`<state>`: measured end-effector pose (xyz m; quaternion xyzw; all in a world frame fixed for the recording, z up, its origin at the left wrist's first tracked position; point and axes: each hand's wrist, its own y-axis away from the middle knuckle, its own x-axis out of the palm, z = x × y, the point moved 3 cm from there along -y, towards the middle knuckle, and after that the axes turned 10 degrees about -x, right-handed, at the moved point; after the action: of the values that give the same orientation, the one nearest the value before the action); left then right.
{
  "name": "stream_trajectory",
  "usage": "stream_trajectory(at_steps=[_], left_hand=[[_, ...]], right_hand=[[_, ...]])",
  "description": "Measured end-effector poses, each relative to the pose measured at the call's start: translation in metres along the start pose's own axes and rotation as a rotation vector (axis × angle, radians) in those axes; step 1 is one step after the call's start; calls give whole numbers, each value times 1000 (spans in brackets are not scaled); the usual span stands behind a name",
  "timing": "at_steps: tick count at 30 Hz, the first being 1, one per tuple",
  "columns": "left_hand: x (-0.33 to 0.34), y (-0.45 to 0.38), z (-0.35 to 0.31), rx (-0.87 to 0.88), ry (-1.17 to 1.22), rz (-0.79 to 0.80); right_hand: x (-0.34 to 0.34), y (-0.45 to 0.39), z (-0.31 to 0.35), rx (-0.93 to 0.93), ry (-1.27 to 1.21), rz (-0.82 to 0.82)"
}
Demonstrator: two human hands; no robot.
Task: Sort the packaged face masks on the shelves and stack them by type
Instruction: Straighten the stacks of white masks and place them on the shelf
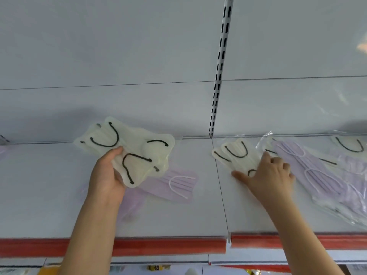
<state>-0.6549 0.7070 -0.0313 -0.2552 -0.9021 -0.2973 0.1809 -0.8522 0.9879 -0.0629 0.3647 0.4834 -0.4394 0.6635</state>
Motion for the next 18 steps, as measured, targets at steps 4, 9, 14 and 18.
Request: stream_trajectory(at_steps=[4, 9, 14, 18], left_hand=[[20, 2, 18, -29, -145, -14], [54, 20, 41, -79, -505, 116], [91, 40, 74, -201, -572, 269], [103, 49, 83, -189, -646, 311]], right_hand=[[0, -4, -11, -47, -352, -12], [-28, 15, -13, -163, -963, -3], [-36, 29, 21, -156, -1101, 50], [-29, 31, 20, -77, -1029, -46]])
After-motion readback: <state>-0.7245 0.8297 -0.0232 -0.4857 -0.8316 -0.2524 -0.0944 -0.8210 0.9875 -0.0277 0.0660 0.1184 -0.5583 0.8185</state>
